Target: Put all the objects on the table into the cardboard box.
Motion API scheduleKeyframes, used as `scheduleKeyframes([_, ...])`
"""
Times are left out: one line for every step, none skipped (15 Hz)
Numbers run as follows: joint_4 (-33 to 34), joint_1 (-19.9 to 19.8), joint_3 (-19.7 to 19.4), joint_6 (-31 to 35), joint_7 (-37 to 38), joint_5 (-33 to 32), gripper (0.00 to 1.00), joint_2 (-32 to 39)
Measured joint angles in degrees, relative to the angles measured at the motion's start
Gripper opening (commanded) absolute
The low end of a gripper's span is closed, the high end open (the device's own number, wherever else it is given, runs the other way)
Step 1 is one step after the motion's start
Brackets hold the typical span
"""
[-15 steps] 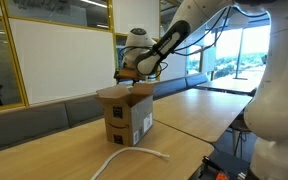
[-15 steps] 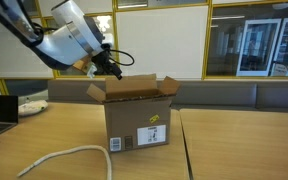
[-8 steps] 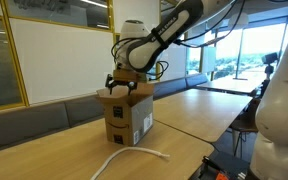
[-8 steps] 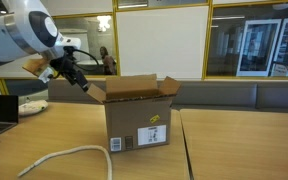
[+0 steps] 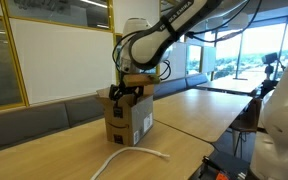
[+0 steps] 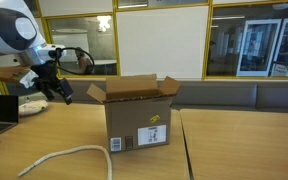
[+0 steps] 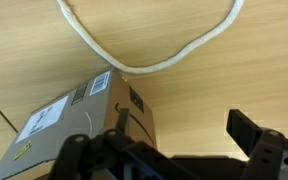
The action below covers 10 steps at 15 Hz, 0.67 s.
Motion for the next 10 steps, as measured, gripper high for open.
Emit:
scheduleKeyframes([-0.8,0.26,-0.83,0.0,-3.84,0.95,1.0,-0.08])
scheduleKeyframes([-1.57,0.34,-1.7,0.04,-7.79,2.01,1.0,-0.07])
scheduleKeyframes([-2.23,0.35,-2.6,0.12,-11.38,2.88,1.0,0.03])
scheduleKeyframes([-2.84,0.35,-3.61,0.24,-14.75,3.49,1.0,0.23])
scheduleKeyframes([-3.4,0.34,-4.61,0.3,-17.85,4.05,1.0,0.55])
scheduleKeyframes([-3.86,0.3,-5.59,0.46,-20.53,4.36,1.0,1.05])
scheduleKeyframes([-4.24,0.21,-6.52,0.8,-22.74,4.48,1.0,1.77])
scheduleKeyframes([-4.66,0.04,-7.29,1.6,-24.42,4.49,1.0,2.65])
scheduleKeyframes([-4.98,-0.21,-7.91,2.55,-25.78,4.49,1.0,3.71])
scheduleKeyframes([-5.27,-0.59,-8.29,3.89,-26.5,4.21,1.0,4.87])
